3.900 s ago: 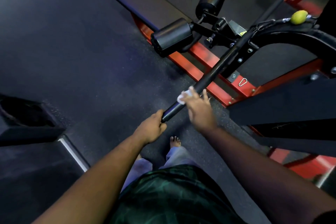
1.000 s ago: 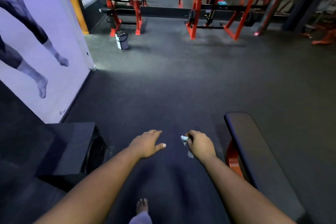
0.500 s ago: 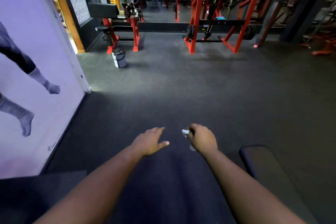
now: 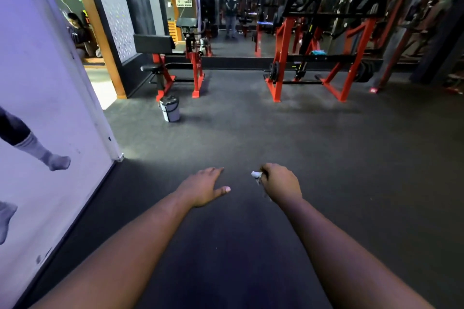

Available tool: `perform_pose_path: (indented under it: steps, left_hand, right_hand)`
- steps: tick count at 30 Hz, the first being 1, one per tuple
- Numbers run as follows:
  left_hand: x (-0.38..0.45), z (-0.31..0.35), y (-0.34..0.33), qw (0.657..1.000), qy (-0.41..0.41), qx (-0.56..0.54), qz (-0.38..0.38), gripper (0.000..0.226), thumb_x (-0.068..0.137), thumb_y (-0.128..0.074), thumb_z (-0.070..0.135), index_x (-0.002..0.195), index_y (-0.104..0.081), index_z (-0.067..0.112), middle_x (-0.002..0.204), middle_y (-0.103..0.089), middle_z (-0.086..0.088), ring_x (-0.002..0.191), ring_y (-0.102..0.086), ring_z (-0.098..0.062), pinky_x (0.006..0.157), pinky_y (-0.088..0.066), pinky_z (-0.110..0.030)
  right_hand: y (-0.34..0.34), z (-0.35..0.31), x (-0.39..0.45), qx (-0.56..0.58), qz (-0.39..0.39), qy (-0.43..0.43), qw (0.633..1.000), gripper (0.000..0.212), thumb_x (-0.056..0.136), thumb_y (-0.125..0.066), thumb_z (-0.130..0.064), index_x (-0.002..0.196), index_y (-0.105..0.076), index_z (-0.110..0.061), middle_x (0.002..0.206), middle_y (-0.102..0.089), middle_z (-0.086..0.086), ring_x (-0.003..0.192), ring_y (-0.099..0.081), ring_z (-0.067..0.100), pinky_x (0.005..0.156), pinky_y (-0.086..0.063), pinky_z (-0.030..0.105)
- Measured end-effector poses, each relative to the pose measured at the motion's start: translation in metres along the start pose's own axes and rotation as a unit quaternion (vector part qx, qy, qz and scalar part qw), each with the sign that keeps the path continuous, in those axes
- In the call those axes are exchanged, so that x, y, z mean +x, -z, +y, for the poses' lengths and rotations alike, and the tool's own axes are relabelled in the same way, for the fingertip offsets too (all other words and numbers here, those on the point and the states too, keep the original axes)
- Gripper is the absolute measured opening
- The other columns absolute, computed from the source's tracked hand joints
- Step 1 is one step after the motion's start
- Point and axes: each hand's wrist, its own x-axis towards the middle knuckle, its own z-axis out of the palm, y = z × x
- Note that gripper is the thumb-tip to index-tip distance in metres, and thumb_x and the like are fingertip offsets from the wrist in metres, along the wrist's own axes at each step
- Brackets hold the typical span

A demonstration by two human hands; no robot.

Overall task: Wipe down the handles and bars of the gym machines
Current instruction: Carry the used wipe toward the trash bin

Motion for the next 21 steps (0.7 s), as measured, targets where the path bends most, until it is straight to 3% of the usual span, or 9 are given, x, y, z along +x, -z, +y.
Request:
perform_pose_path:
  steps: [7, 10, 21]
  left_hand:
    - [0.134, -0.004, 0.041, 1.0, -0.008, -0.011, 0.022, 0.078, 0.099, -0.048, 0.065, 0.16, -0.028, 0.02, 0.163, -0.038, -0.005, 0.145, -0.042, -0.026, 0.114, -0.038, -0.037]
    - [0.204, -0.026, 0.048, 1.0, -0.001, -0.02, 0.021, 0.079, 0.099, -0.045, 0.068, 0.16, -0.027, 0.023, 0.164, -0.037, -0.003, 0.145, -0.042, -0.026, 0.114, -0.039, -0.039]
    - [0.448, -0.125, 0.102, 1.0, 0.0, -0.023, -0.005, 0.08, 0.1, -0.043, 0.068, 0.163, -0.019, 0.025, 0.168, -0.028, 0.0, 0.15, -0.032, -0.022, 0.118, -0.034, -0.039]
  right_hand:
    - [0.007, 0.026, 0.148, -0.029, 0.005, 0.023, 0.999, 0.022, 0.098, -0.053, -0.042, 0.101, -0.067, -0.025, 0.099, -0.072, 0.002, 0.094, -0.066, 0.034, 0.065, -0.04, 0.032]
    - [-0.006, 0.032, 0.223, -0.041, 0.011, 0.041, 0.998, 0.026, 0.097, -0.056, -0.048, 0.1, -0.067, -0.025, 0.093, -0.073, 0.002, 0.092, -0.068, 0.031, 0.063, -0.038, 0.03]
    - [-0.052, 0.015, 0.487, -0.044, 0.009, 0.021, 0.999, 0.038, 0.096, -0.053, -0.059, 0.09, -0.063, -0.023, 0.079, -0.071, 0.001, 0.08, -0.069, 0.028, 0.062, -0.052, 0.032]
